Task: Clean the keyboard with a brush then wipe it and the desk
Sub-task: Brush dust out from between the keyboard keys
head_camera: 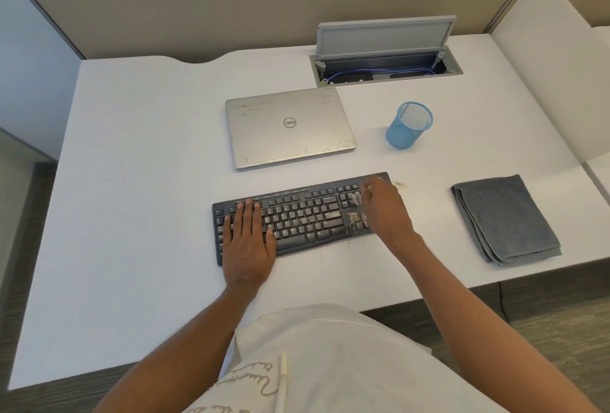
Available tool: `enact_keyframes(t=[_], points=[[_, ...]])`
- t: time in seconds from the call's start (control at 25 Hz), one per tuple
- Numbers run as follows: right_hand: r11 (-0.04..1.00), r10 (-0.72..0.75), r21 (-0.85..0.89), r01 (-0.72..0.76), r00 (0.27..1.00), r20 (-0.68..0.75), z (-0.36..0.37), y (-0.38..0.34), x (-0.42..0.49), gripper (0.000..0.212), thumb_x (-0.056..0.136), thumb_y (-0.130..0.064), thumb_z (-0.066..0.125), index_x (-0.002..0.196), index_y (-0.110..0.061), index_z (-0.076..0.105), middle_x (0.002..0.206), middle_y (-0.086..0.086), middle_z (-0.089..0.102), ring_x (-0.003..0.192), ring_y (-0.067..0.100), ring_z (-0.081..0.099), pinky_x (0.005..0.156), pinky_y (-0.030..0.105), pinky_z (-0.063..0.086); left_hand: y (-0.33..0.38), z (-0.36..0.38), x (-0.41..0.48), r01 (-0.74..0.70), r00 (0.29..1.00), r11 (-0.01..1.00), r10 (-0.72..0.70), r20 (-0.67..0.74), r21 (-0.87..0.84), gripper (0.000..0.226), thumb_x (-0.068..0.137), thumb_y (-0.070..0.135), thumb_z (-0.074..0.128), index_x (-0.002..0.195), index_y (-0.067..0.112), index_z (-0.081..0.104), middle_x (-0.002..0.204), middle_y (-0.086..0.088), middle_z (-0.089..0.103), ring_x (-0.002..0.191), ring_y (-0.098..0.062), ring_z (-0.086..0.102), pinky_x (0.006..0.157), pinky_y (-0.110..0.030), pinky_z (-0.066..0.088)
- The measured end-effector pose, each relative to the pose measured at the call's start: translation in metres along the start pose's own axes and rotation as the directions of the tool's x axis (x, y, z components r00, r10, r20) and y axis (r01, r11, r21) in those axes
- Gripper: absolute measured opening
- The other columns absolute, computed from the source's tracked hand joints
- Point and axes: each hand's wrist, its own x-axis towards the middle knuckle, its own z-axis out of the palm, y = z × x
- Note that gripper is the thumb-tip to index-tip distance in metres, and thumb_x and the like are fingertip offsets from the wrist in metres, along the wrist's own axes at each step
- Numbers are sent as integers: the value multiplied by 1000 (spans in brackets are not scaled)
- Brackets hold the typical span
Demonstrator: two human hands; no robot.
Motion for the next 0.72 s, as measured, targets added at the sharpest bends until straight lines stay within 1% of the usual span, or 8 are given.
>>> enact_keyframes(t=[0.12,0.2,0.28,0.36,0.44,0.52,0.64,0.72], points=[[999,-38,-3,38,999,5,-9,-5,2,22,107,-16,39,100,-6,58,90,9,62,81,29,62,70,44,54,0,1,0,0,1000,1000,0,4,6,65,109,39,25,164,6,33,171,-14,32,161,-30,25,132,-55,16],[992,-64,105,68,997,-42,-13,-16,3,20,106,-13,40,101,-7,58,87,7,63,75,23,59,67,43,52,-1,1,0,0,1000,1000,0,9,7,66,109,40,24,165,6,32,171,-14,32,161,-30,25,132,-55,16],[982,-84,159,97,993,-88,-14,-26,4,19,106,-12,41,104,-7,59,90,7,66,78,23,59,69,40,49,-1,1,0,-2,1000,1000,2,5,2,66,109,40,24,165,6,32,171,-14,32,161,-30,25,132,-55,16],[988,-85,124,93,994,-68,-9,-27,5,19,107,-13,39,105,-8,58,92,7,64,80,23,56,68,36,43,-1,0,0,1,1000,1000,-1,2,1,66,109,40,23,165,6,33,171,-14,32,161,-30,25,132,-55,16],[997,-41,70,42,999,-22,0,-22,3,19,107,-15,38,104,-8,55,90,8,61,77,21,51,65,33,38,-1,0,0,0,1000,1000,0,7,2,66,109,40,23,165,6,32,172,-14,32,161,-30,24,132,-55,15],[999,-19,32,18,1000,7,9,-15,0,17,107,-13,40,102,-6,55,87,8,59,74,20,50,62,35,38,0,0,0,3,1000,1000,-3,8,11,66,109,41,22,165,6,32,172,-13,31,162,-29,23,132,-54,15],[999,1,-45,3,996,87,6,-10,-2,13,105,-9,45,106,-3,57,93,9,61,82,24,58,67,34,42,-1,1,0,-2,1000,1000,2,8,7,66,109,41,22,165,6,32,172,-13,31,162,-29,23,132,-54,14],[997,-36,-60,41,996,76,-3,-13,-1,16,106,-11,42,100,-4,55,90,9,60,81,25,57,63,33,40,0,2,0,-1,1000,1000,1,1,4,66,109,40,23,165,6,32,172,-13,31,161,-29,24,132,-54,14]])
